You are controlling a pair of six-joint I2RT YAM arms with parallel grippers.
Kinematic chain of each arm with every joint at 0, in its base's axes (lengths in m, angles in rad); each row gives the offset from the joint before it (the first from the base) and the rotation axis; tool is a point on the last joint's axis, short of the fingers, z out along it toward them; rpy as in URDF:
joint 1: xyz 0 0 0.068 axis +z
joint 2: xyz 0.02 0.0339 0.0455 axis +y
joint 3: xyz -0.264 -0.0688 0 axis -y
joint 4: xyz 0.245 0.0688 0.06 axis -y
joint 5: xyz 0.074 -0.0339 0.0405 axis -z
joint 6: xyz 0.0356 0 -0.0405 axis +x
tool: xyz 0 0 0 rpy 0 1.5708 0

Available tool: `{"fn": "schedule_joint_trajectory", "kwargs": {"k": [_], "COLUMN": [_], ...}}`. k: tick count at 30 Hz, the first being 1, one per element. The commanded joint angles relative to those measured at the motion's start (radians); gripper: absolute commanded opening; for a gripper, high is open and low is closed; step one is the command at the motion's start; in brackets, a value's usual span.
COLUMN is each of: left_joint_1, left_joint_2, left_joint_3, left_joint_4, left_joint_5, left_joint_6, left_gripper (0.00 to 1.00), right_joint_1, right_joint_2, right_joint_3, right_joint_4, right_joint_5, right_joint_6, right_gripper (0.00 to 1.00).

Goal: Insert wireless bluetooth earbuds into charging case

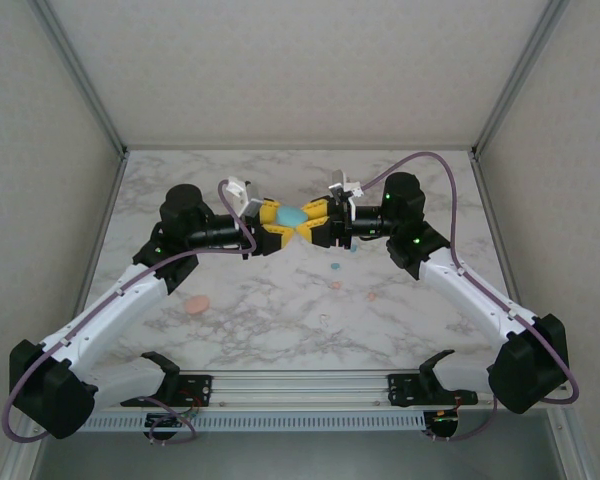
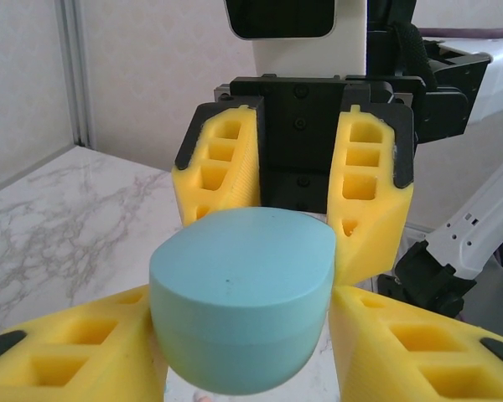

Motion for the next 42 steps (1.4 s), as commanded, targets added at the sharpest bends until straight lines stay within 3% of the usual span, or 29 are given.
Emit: {"fn": "schedule_joint_trajectory", "kwargs": {"k": [1,10,18,42], "left_joint_1": [-0.020,-0.031,-0.056,-0.082], "left_joint_2": [-0.005,0.006,-0.015,-0.056], "left_joint_3": [0.039,0.050,-0.012,-0.105], "left_joint_4": [0.048,0.007,0.023,0.081], "left_joint_5": [0.053,0.042,-0.002,-0.052], "left_joint_6": [-0.019,-0.001,0.012,0.043], "left_gripper": [0.47,0.37,0.32,0.29], "right_joint_1": [-0.002,0.004,0.006,-0.004], "right_joint_2": [0.008,0.009,-0.015,0.020], "right_joint_3": [-0.015,0.004,0.038,0.129], "right_joint_4": [-0.002,-0.046,-0.179,-0.334], "right_joint_5": [0.034,0.058,0.141,0.163], "right_joint_6": [-0.022,-0.045,-0.048,0.100], "right_gripper": [0.35,0.37,0.49,0.61]}}
